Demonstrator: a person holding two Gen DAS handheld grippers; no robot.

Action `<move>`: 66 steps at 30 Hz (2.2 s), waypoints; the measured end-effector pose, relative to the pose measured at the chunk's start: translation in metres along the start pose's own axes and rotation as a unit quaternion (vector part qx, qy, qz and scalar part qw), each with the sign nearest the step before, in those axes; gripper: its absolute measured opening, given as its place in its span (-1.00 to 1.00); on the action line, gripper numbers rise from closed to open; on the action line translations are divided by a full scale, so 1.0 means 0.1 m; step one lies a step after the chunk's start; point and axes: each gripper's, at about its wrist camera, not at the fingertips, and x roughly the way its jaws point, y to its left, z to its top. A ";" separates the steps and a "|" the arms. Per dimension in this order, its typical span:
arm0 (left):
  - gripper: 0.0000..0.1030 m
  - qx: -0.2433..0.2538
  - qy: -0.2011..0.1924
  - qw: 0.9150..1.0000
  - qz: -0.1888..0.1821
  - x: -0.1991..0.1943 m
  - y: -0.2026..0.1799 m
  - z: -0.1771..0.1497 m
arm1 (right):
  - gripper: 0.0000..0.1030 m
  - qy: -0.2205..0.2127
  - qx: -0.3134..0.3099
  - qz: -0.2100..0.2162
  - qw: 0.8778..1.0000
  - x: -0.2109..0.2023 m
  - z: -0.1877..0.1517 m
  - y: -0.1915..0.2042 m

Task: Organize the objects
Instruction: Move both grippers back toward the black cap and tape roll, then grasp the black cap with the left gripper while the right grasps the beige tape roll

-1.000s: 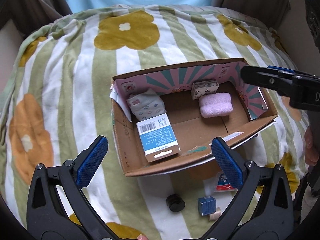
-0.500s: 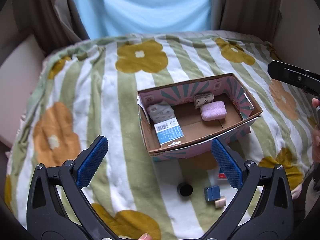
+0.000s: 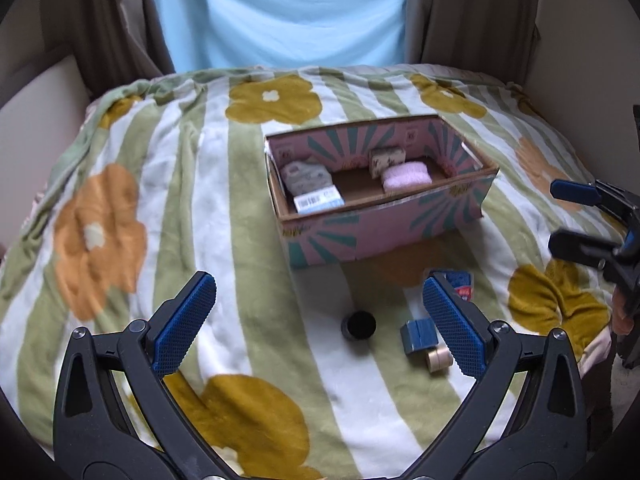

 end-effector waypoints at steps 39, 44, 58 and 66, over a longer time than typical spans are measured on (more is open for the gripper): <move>0.29 0.023 0.079 0.997 -0.001 1.72 -0.36 -0.88 | 0.32 0.130 0.004 -0.029 0.991 1.16 -1.38 0.29; 0.21 0.024 0.082 0.996 -0.004 1.77 -0.37 -0.88 | 0.30 0.134 0.006 -0.034 0.990 1.19 -1.38 0.30; -0.33 0.030 0.084 0.996 -0.029 1.85 -0.42 -0.85 | 0.03 0.140 0.021 -0.034 0.989 1.19 -1.43 0.21; -0.34 0.019 0.085 0.995 -0.037 1.87 -0.37 -0.79 | -0.33 0.146 0.033 -0.027 0.988 1.18 -1.47 0.14</move>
